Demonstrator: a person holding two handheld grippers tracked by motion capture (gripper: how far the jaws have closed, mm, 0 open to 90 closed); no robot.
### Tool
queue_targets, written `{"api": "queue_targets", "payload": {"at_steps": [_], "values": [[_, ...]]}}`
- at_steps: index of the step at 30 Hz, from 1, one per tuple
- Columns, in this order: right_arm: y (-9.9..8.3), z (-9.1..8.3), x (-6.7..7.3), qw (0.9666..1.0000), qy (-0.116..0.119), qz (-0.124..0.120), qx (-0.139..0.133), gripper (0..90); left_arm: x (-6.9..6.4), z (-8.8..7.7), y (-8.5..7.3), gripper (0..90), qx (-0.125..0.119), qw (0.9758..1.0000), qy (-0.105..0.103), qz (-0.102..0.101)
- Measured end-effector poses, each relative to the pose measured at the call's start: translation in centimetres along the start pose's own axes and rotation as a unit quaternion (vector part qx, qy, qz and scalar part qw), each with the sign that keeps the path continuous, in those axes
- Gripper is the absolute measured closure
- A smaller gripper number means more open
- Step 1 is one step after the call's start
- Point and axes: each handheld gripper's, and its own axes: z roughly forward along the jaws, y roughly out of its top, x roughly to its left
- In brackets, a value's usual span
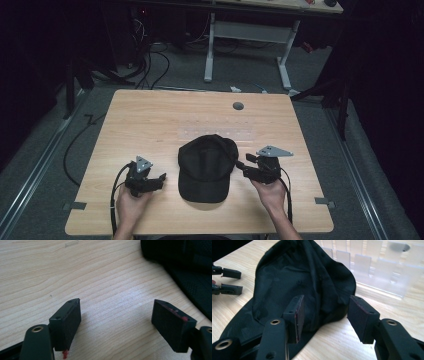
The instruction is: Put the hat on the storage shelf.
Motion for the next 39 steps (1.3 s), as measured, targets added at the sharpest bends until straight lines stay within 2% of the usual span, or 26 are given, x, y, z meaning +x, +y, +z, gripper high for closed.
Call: {"api": "queue_targets", "payload": {"at_steps": [6, 11, 19, 26, 34, 39], "values": [[0.8, 0.9, 0.2, 0.9999, 0.008, -0.006, 0.002, 48.8, 0.0, 0.0, 0.0, 24.0, 0.0, 1.0, 0.0, 0.0], [1.6, 2.0, 0.1, 0.9999, 0.016, 0.001, 0.002, 48.5, 0.0, 0.0, 0.0, 24.0, 0.0, 1.0, 0.0, 0.0], [2.6, 3.0, 0.2, 0.9999, 0.009, -0.003, 0.005, 44.4, 0.0, 0.0, 0.0, 24.0, 0.0, 1.0, 0.0, 0.0], [3.4, 4.6, 0.5, 0.9998, 0.009, -0.005, 0.016, 43.5, 0.0, 0.0, 0.0, 24.0, 0.0, 1.0, 0.0, 0.0], [3.2, 6.1, 0.0, 0.9996, 0.006, 0.004, 0.028, 44.5, 0.0, 0.0, 0.0, 24.0, 0.0, 1.0, 0.0, 0.0], [3.1, 6.6, -0.2, 0.9994, 0.014, 0.011, 0.031, 48.9, 0.0, 0.0, 0.0, 24.0, 0.0, 1.0, 0.0, 0.0]]}}
